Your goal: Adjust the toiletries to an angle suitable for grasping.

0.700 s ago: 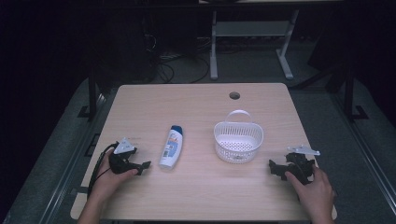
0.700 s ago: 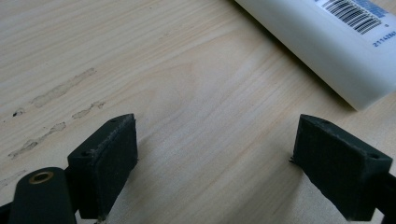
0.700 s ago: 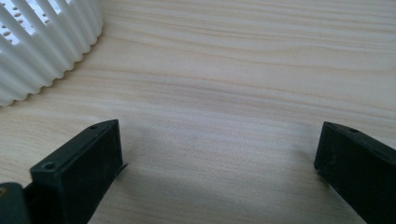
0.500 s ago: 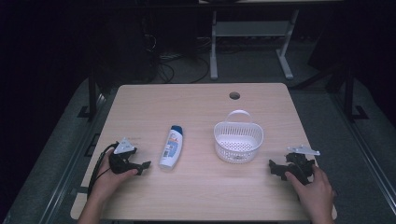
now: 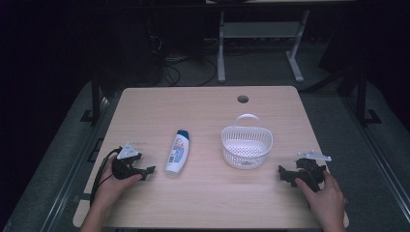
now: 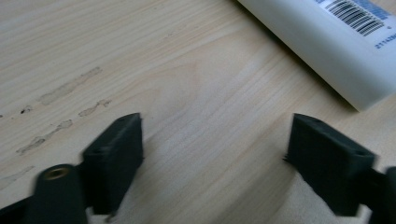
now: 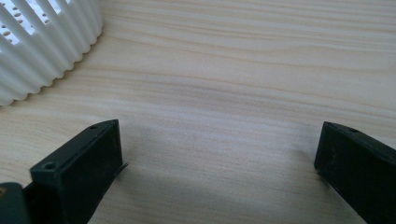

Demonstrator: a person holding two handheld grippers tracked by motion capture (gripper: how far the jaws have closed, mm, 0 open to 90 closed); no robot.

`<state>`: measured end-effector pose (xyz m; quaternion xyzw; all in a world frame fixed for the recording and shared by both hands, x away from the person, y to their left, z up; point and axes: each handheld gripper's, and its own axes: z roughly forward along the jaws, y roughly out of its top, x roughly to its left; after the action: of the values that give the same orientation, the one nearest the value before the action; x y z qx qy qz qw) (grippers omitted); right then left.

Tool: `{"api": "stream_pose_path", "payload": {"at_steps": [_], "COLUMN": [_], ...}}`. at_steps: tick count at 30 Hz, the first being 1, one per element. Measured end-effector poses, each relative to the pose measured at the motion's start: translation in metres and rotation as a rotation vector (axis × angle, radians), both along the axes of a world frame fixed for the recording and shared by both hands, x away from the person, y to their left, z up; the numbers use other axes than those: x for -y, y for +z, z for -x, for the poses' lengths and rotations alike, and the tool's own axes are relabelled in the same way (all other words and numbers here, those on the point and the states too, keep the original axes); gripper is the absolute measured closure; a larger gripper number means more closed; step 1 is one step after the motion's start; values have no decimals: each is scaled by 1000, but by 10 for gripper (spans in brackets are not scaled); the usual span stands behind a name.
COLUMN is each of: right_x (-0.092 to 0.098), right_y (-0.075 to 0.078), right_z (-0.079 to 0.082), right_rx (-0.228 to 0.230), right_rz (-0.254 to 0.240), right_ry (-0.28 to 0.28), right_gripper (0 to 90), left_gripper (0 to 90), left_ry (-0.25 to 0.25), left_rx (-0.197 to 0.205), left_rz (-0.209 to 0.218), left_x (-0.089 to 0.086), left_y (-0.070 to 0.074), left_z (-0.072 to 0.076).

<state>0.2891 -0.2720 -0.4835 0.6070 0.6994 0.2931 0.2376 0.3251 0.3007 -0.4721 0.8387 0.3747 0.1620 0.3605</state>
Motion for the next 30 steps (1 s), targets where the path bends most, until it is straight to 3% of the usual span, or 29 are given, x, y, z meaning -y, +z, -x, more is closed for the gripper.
{"api": "stream_pose_path", "payload": {"at_steps": [2,6,12,13,14,15,18,28,30], "right_x": [0,0,0,0,0,0,0,0,0], "right_y": [0,0,0,0,0,0,0,0,0], "right_z": [0,0,0,0,0,0,0,0,0], "right_rx": [0,0,0,0,0,0,0,0,0], "right_rz": [0,0,0,0,0,0,0,0,0], "right_ry": [0,0,0,0,0,0,0,0,0], "right_gripper": [4,4,4,4,4,4,4,4,4], "left_gripper": [274,398,648,731,731,823,900,900,900], "left_ry": [8,12,13,6,6,2,-2,-31,-41], "left_rx": [-3,7,-15,-15,-17,-20,-10,-32,-45], "left_rz": [0,25,51,58,70,75,85,104,135], "left_x": [-1,-4,-5,-5,-5,-5,-5,8,11], "left_y": [2,9,20,22,24,26,31,44,46], "left_z": [0,1,4,4,5,5,6,5,3]}}
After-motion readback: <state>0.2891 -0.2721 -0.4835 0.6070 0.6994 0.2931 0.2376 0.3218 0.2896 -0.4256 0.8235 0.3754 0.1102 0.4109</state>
